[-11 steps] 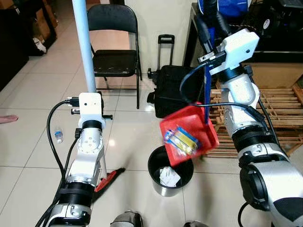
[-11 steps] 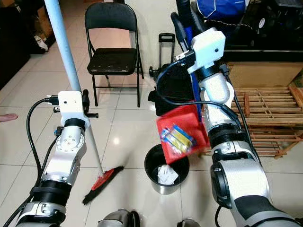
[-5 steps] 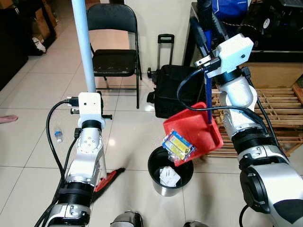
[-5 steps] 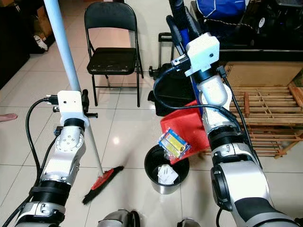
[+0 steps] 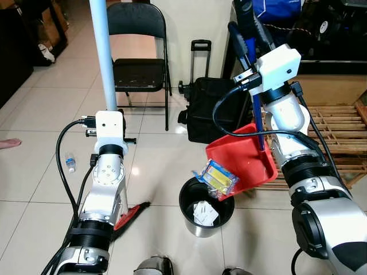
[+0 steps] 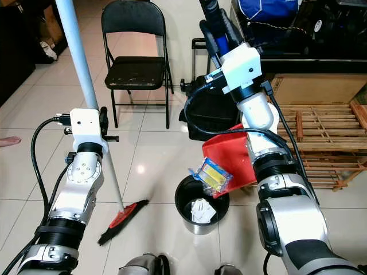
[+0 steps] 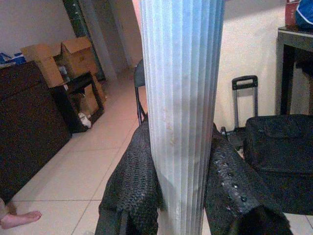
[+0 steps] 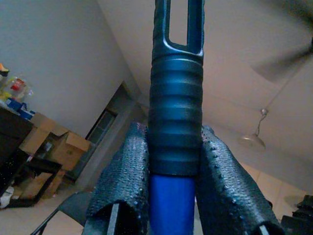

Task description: Sweep floor

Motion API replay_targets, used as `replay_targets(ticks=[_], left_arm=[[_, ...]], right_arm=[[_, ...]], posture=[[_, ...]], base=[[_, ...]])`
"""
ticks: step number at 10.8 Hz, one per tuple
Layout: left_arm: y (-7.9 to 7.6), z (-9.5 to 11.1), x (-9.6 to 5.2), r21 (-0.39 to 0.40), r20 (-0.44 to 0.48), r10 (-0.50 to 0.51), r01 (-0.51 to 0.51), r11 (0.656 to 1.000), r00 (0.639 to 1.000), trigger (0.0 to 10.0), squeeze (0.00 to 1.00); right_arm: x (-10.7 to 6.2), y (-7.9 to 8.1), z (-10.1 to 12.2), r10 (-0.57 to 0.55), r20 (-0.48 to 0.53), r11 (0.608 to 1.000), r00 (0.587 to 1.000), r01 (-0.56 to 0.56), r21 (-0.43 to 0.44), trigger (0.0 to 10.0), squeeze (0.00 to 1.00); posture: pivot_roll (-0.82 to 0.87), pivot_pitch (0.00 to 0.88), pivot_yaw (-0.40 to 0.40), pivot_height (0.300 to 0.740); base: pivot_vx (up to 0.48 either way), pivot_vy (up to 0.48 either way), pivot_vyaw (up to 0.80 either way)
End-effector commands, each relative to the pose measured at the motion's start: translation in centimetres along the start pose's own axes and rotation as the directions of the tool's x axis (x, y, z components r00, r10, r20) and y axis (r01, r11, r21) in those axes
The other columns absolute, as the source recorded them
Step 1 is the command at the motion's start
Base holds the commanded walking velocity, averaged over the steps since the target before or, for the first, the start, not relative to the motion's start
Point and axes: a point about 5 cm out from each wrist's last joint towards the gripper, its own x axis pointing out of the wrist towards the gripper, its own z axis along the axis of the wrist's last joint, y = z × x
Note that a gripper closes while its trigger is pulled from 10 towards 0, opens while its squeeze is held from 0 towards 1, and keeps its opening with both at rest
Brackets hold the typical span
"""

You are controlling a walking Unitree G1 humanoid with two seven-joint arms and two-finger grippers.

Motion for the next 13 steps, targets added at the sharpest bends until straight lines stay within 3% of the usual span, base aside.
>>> replay_targets(ticks=[1,4,6,8,13], left_arm=[[0.3,0.8,0.2,0.031,0.042,-0.006,0.005,0.999,0.999,10.0,0.00],[0.3,0.8,0.1,0.032,0.040,-0.008,0.007,0.999,0.999,10.0,0.00],[0.3,0.8,0.1,0.033,0.039,-0.008,0.006,0.999,0.999,10.0,0.00],[0.2,0.8,0.1,0.032,0.038,-0.011,0.010,0.999,0.999,10.0,0.00],[-0.1,0.6,0.0,0.023,0.032,-0.020,0.020,1.000,0.999,10.0,0.00]], right_arm=[[0.7,-0.2,1.4,0.015,0.092,0.999,0.996,-0.012,-0.038,10.0,0.00],[0.6,0.0,1.1,0.017,0.070,0.999,0.997,-0.014,-0.047,10.0,0.00],[-0.3,0.2,-1.2,-0.034,-0.107,0.999,0.994,0.032,-0.021,10.0,0.00],[-1.7,-0.3,-3.7,-0.168,-0.328,0.968,0.930,0.219,0.125,10.0,0.00],[-1.7,-0.7,-4.4,-0.231,-0.445,0.901,0.865,0.363,0.238,10.0,0.00]], posture=[[0.05,0.067,0.079,0.740],[0.05,0.068,0.077,0.740],[0.05,0.070,0.078,0.740],[0.05,0.070,0.077,0.740],[0.04,0.067,0.068,0.740]], base=[[0.000,0.000,0.00],[0.000,0.000,0.00],[0.000,0.000,0.00],[0.000,0.000,0.00],[0.000,0.000,0.00]])
